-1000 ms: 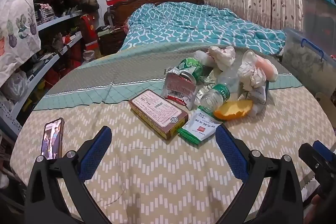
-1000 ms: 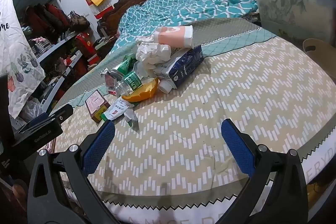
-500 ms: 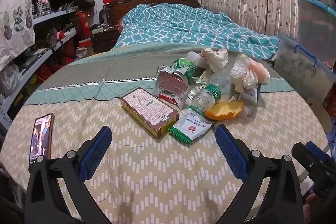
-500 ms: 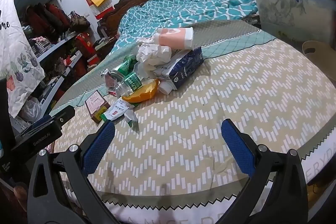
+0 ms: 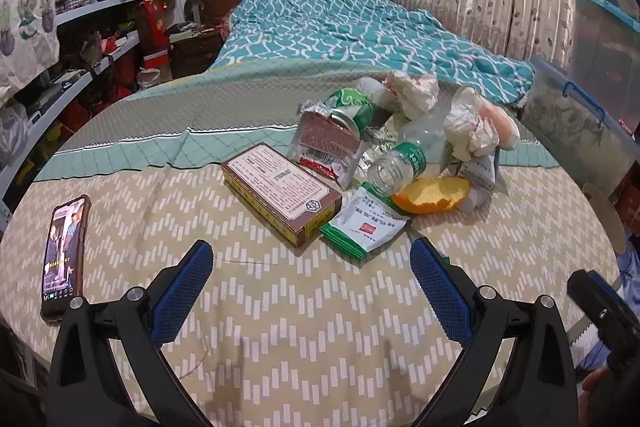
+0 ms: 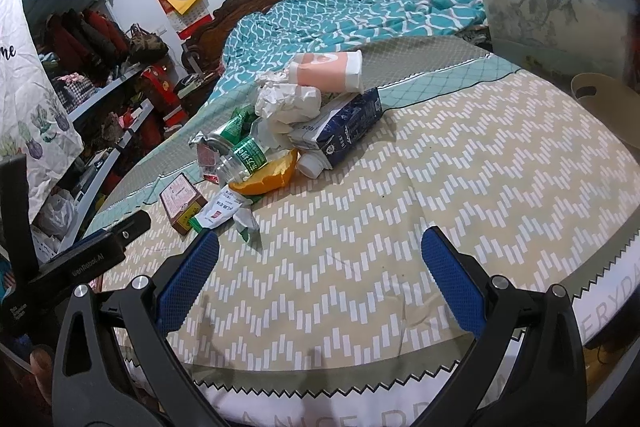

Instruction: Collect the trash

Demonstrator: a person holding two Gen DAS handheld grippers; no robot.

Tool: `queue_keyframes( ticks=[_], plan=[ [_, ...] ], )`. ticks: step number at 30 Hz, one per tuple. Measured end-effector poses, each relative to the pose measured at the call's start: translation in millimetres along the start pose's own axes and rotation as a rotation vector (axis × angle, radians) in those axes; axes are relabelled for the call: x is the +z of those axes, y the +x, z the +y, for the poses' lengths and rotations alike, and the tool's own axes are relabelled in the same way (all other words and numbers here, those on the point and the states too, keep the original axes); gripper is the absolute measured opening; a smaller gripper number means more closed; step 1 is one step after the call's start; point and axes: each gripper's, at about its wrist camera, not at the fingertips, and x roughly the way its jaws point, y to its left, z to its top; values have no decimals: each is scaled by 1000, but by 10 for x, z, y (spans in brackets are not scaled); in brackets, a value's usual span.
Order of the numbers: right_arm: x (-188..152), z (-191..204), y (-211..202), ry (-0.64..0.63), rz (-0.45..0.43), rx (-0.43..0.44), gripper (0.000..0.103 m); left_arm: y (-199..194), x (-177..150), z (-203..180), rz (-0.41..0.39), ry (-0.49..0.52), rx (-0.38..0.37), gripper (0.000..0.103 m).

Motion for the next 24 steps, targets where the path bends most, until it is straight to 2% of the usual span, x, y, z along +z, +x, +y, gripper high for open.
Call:
queue_keyframes(
  ticks=[2,4,14,24],
  plan=[
    [-4,12,4,-5,1,9,100,-1,-7,1,-11,1,-18,94],
    [-10,56,14,-22,1,55,100,-16,-12,16,-33,-7,-26,94],
    [-30,59,78,-17,20,48,100,-22,-7,35,-66,-5,4,94],
    [-33,55,76,-19,13,47,100,-45,14,98,-85,-11,-1,94]
  ],
)
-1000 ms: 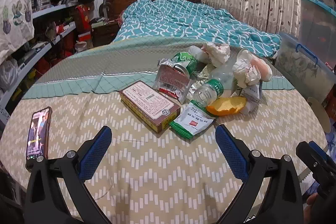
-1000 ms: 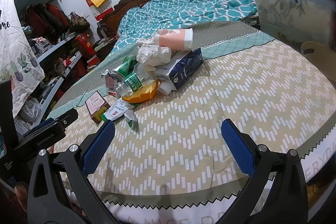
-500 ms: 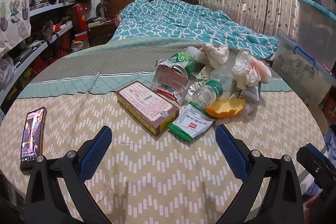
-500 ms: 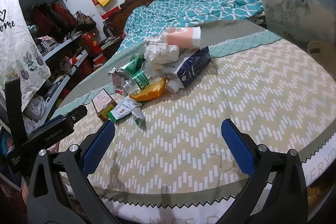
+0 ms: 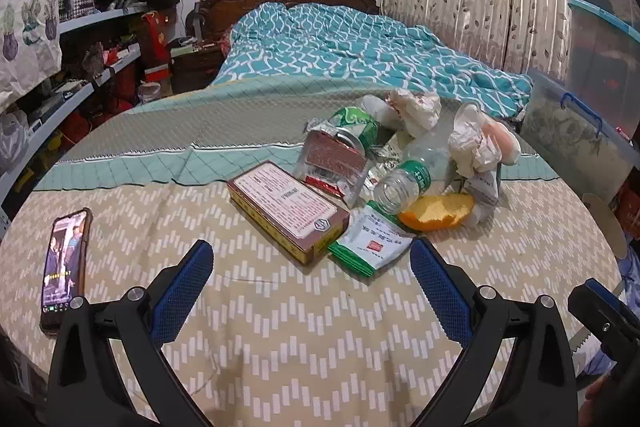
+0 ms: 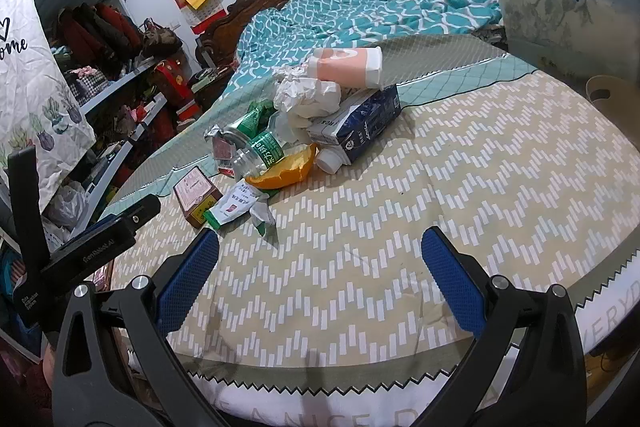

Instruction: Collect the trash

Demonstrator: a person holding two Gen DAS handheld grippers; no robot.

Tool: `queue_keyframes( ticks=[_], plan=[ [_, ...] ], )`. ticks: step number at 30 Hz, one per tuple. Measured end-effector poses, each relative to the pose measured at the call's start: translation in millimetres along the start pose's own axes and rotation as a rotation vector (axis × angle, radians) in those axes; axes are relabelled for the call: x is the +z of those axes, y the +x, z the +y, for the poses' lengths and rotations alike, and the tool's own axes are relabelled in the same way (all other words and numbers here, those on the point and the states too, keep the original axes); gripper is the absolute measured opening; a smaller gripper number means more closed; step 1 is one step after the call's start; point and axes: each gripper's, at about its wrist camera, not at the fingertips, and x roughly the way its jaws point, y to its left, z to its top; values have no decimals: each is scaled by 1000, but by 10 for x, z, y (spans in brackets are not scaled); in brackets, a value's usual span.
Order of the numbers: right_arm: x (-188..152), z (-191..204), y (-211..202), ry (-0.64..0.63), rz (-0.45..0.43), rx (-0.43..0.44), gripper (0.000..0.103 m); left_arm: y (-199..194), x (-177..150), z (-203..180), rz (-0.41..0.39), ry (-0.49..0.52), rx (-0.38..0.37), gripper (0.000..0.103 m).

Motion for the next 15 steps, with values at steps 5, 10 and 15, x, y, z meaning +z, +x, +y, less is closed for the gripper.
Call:
queue_keyframes(
  ticks=[5,10,15],
  plan=[
    [32,10,-62,-8,-24,-17,100,-40,4,36,-28,6,27,94],
    [132,2,-169,-33,-102,-67,100,-106,49,71,-72,-12,23,94],
    [303,107,-379,-112,-235,-107,100,-303,148,1,-198,37,63,94]
  ],
)
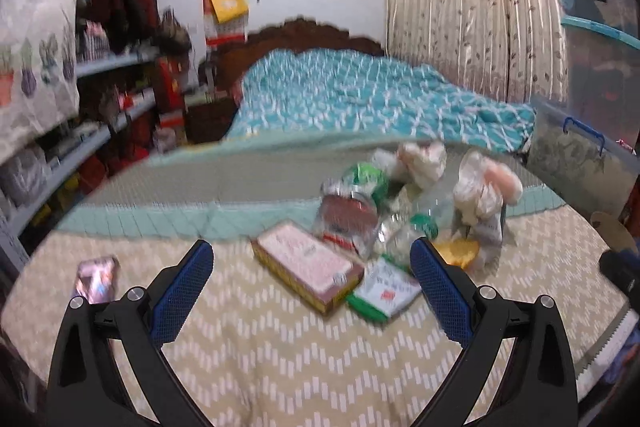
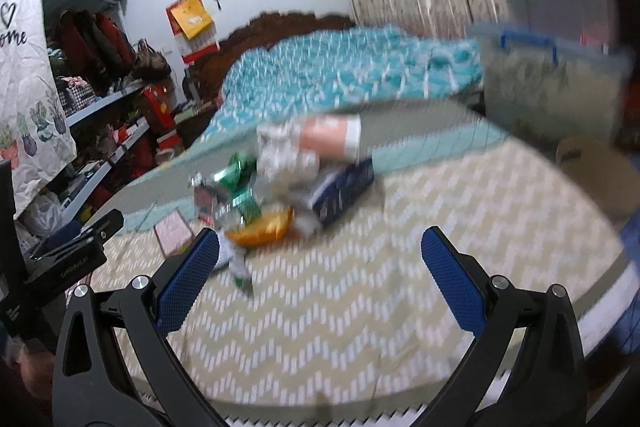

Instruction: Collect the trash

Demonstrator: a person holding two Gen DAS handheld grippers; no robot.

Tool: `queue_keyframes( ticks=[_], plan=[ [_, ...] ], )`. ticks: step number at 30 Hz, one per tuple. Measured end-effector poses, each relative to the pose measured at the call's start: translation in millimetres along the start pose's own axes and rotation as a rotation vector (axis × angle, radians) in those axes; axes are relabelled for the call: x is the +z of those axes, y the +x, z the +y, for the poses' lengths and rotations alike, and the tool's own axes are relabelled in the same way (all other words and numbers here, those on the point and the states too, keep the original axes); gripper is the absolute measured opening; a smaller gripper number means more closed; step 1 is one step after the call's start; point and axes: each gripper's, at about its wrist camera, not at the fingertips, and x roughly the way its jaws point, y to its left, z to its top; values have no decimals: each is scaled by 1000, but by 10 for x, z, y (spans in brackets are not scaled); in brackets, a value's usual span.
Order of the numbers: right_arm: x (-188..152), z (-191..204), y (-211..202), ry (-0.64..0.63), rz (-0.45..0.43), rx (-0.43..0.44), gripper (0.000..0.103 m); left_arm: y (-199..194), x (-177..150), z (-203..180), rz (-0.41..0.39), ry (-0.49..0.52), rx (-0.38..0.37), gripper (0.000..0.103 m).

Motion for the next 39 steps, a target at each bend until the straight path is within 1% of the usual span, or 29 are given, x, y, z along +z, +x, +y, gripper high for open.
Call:
queue_keyframes(
  ticks=[2,4,6,9,10,12,18,22,24,26,28,29,31,32,33,34,36,38,39],
  plan=[
    [63,26,-63,-13,-50,-6,100,-30,42,4,-18,-8,-2,94],
    [65,42,-75,-7,-67,-5,100,-46,66,30,-24,-33,-20,95],
    [2,21,-19,20,-35,5,100,-23,58,63,-7,-61,-40,94],
    [-107,2,115,45,51,24,99,59,36,102,47,-76,-68,94],
    [-107,2,115,45,51,24,99,87,29,107,62,-75,-70,94],
    [-165,-3,163,62,85,31,98,112,13,111,74,-75,-66,94],
    [-175,19,172,59,82,29,98,145,-2,116,84,-62,-52,94],
    [-196,44,194,58,98,35,94,164,-5,125,79,-45,-36,94],
    [-193,46,189,56,89,36,92,162,-11,160,74,-43,-24,95],
    [-200,55,189,56,84,44,87,167,-6,193,71,-42,-19,94],
    [-205,55,193,52,84,60,74,157,10,247,54,-45,-5,94],
    [-209,59,195,48,86,70,69,148,20,278,44,-49,1,94],
    [-215,65,192,45,89,82,49,148,45,366,36,-71,-13,94],
    [-224,86,220,32,102,121,45,158,52,408,41,-83,-26,94],
    [-226,103,235,22,107,127,41,179,62,464,52,-100,-42,94],
    [-225,123,247,11,110,130,41,206,66,522,66,-116,-53,94],
    [-223,144,256,2,110,133,41,270,75,612,93,-138,-80,90],
    [-230,209,313,-32,121,143,41,392,84,691,143,-167,-132,87],
    [-241,227,357,-39,135,148,43,511,94,727,185,-181,-162,87]
  ],
)
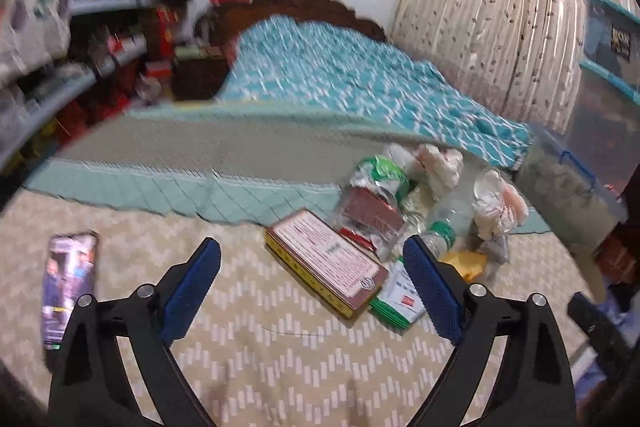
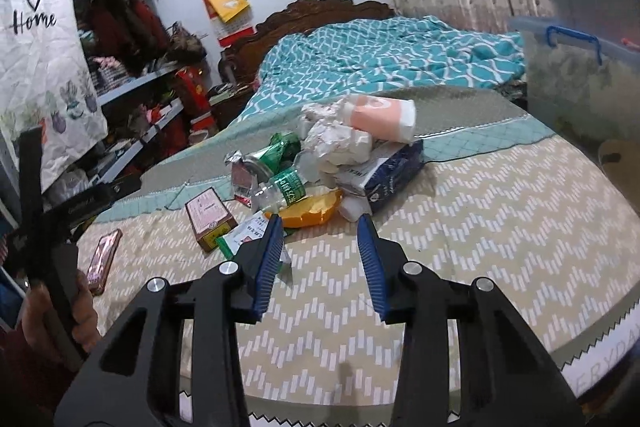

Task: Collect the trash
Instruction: 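Grasp the brown medicine box with the left tool while the right tool grasps the green-white sachet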

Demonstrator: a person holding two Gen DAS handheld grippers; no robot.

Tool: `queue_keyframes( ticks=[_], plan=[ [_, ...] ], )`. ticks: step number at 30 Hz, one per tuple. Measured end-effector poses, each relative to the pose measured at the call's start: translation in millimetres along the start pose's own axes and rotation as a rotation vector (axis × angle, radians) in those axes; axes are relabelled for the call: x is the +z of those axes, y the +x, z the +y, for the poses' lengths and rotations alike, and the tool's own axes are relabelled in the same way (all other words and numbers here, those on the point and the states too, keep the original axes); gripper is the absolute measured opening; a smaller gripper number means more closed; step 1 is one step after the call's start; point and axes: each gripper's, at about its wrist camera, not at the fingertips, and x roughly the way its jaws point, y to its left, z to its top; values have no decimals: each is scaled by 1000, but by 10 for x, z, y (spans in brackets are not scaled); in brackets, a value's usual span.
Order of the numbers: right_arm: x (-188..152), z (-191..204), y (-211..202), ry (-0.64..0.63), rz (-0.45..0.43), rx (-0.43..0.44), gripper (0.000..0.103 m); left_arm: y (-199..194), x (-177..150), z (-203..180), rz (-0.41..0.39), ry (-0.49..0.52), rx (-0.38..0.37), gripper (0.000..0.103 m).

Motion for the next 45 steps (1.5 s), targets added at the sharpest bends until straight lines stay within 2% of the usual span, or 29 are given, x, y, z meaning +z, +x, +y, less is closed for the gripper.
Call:
queue_keyframes(
  ticks=[5,6,9,14,16,19,23,29,34,36,39,42,44,45],
  plan=[
    [-27,25,206,-1,74,24,48,564,85,13,122,-6,21,87],
    [-57,50,308,-11,111,35,53,670,93,5,143,-8,30,87],
    [-87,66,398,-22,142,47,64,1049,122,-34,219,-27,68,88],
    [-68,85,568,-38,179,59,66,1407,96,-51,290,-67,92,89],
    [-31,81,777,-20,230,87,66,1460,47,-16,306,-77,91,89],
    [0,87,904,-2,258,116,66,1434,14,-9,293,-51,90,83],
    [37,111,1104,26,291,151,66,1303,-53,49,291,-34,44,73],
    [35,319,1410,-12,336,142,68,988,-264,185,298,6,-31,66],
    [4,571,1596,-61,365,150,81,755,-422,331,296,-3,-105,65],
    [-44,807,1732,-132,373,137,85,670,-477,382,294,-3,-130,65],
    [-63,941,1797,-172,367,111,90,555,-558,462,286,-14,-161,65],
    [-66,1063,1882,-202,373,80,90,483,-622,511,275,-22,-178,65],
    [-56,1089,1916,-216,369,59,75,455,-642,496,273,-27,-182,65],
    [-59,1087,1897,-222,357,51,57,456,-641,505,273,-29,-183,65]
  ],
)
